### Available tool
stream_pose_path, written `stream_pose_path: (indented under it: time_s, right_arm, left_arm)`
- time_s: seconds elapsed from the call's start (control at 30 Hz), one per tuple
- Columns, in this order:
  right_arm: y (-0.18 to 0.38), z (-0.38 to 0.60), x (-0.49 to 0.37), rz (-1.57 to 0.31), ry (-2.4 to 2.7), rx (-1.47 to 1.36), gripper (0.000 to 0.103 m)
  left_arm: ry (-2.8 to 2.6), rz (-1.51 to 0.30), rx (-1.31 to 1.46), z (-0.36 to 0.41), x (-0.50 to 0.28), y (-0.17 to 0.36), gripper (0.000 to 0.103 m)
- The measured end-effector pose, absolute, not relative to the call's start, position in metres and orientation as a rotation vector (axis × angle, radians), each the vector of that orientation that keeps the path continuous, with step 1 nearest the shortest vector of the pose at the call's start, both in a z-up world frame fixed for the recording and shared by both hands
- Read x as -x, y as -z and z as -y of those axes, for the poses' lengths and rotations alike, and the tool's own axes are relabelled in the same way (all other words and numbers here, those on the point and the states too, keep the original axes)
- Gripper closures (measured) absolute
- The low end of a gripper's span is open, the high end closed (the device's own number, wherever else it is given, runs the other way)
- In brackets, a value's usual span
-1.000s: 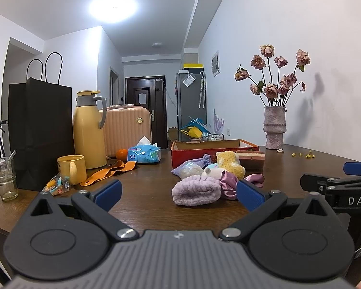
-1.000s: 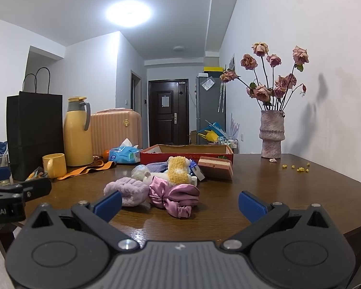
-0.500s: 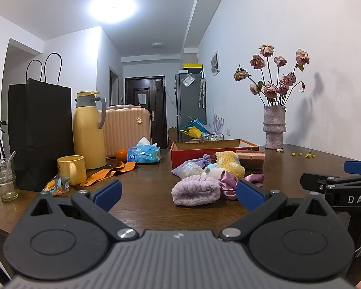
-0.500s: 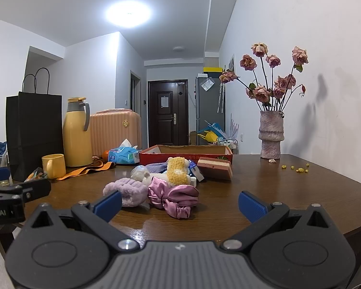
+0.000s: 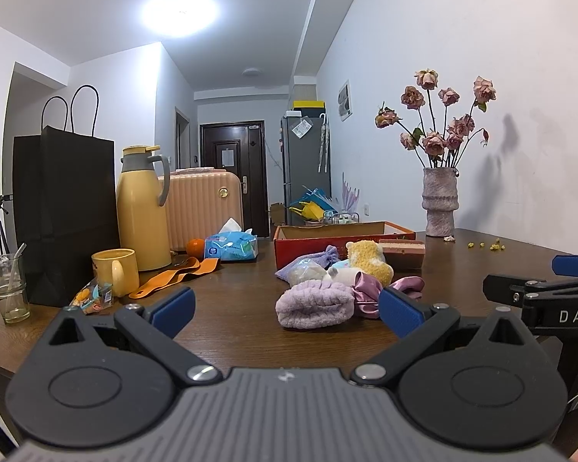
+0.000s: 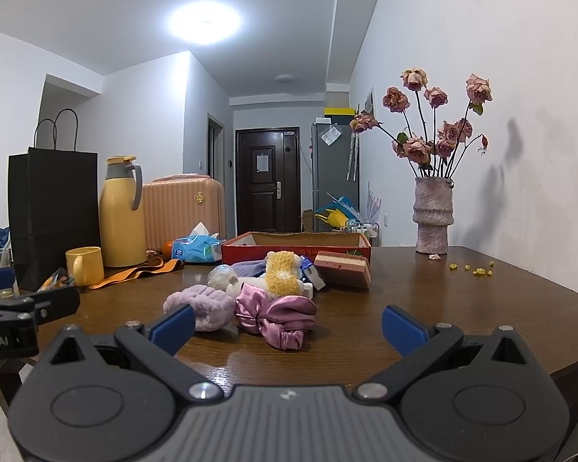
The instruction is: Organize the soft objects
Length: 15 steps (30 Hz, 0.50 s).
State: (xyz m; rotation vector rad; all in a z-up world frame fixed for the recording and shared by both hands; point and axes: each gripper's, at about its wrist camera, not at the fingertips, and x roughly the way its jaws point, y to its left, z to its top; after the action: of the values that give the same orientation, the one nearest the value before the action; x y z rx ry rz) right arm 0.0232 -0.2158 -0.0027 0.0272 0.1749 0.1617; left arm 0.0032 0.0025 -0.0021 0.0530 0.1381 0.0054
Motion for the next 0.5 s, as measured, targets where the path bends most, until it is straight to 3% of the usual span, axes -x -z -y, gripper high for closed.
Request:
stream_pose_path:
  time_s: [0.5]
  right_arm:
    - [0.0029,0.2164,-0.0232,-0.176,-0.162,-0.028,0.000]
  left_arm:
    - [-0.002,-0.139,-0.054,-0.0017,-0.0036,0.0018,0.000]
